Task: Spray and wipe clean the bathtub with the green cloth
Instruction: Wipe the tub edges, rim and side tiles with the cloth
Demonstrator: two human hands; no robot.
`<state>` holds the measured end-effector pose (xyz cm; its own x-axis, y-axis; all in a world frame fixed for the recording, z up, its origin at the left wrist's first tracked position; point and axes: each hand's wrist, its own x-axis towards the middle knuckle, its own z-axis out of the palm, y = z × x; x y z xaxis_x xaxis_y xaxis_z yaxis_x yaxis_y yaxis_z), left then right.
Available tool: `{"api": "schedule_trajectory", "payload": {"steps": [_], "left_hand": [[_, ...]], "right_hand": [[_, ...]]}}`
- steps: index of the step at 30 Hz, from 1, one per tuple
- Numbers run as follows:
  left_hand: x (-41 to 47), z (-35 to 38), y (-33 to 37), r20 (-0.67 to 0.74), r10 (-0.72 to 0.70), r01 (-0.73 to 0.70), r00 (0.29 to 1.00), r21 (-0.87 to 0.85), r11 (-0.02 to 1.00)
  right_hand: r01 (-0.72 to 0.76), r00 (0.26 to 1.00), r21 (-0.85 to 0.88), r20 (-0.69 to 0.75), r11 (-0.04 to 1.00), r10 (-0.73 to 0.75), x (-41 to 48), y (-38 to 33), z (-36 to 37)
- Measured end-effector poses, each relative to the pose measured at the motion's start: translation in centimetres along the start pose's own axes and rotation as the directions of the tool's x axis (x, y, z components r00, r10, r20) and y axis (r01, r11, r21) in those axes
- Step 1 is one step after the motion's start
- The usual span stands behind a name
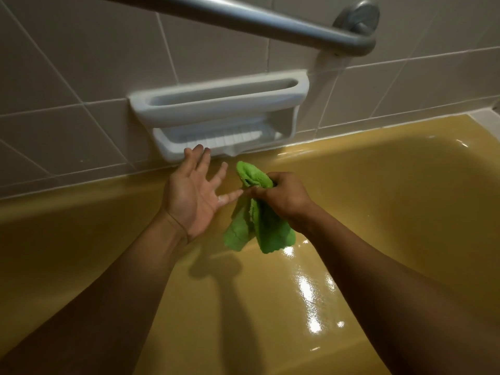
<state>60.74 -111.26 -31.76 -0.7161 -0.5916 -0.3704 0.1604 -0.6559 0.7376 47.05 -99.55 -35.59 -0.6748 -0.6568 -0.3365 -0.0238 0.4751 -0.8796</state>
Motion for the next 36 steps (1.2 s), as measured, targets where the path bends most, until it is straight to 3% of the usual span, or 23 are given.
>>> {"api": "schedule_trajectory", "payload": {"steps": [4,7,11,13,18,23,26,28,31,34,36], "left_hand": [[0.6,-1.8,1.5,-0.072,0.080,-0.064,0.994,0.209,0.976],[1.4,-3.1,2.6,-0.126,0.231,-0.138,0.965,0.506,0.851],[2.4,-6.8,4.8,-0.132,0.442,-0.201,0.887,0.751,0.628],[2.5,-8.6,5.7,-0.057,0.502,-0.233,0.863,0.837,0.496],[2.9,-12.3,6.3,0.186,0.516,-0.259,0.836,0.963,0.074],[3.6,-15.7,7.7,0.545,0.289,-0.439,0.787,0.824,-0.358],[4.8,-17.9,8.7,0.621,0.078,-0.483,0.780,0.677,-0.556],[5.8,-19.0,9.0,0.635,-0.045,-0.515,0.771,0.581,-0.630],[7.3,-20.3,9.5,0.682,-0.196,-0.596,0.705,0.418,-0.686],[9.0,-21.6,10.5,0.666,-0.334,-0.658,0.667,0.317,-0.683],[9.8,-21.9,10.5,0.658,-0.389,-0.686,0.645,0.276,-0.673]], "right_hand": [[0.136,0.983,-0.147,-0.100,0.980,-0.151,0.4,-0.7,-1.4],[0.212,0.947,-0.201,-0.200,0.956,-0.252,1.3,-1.7,-2.2],[0.253,0.878,-0.092,-0.395,0.963,-0.269,2.3,-3.4,-2.9],[0.291,0.841,-0.068,-0.457,0.954,-0.289,2.7,-3.7,-2.3],[0.318,0.806,-0.350,-0.390,0.881,-0.446,4.2,-2.6,1.8],[0.273,0.776,-0.566,-0.348,0.778,-0.526,5.3,-2.4,4.2],[0.273,0.806,-0.598,-0.285,0.754,-0.518,5.4,-2.7,3.1],[0.176,0.831,-0.566,-0.354,0.805,-0.430,5.5,-3.2,1.8],[0.017,0.811,-0.467,-0.511,0.884,-0.285,6.2,-3.7,0.8],[-0.051,0.820,-0.511,-0.512,0.858,-0.256,7.1,-4.7,2.5],[-0.040,0.845,-0.622,-0.439,0.782,-0.305,7.4,-5.7,4.9]]}}
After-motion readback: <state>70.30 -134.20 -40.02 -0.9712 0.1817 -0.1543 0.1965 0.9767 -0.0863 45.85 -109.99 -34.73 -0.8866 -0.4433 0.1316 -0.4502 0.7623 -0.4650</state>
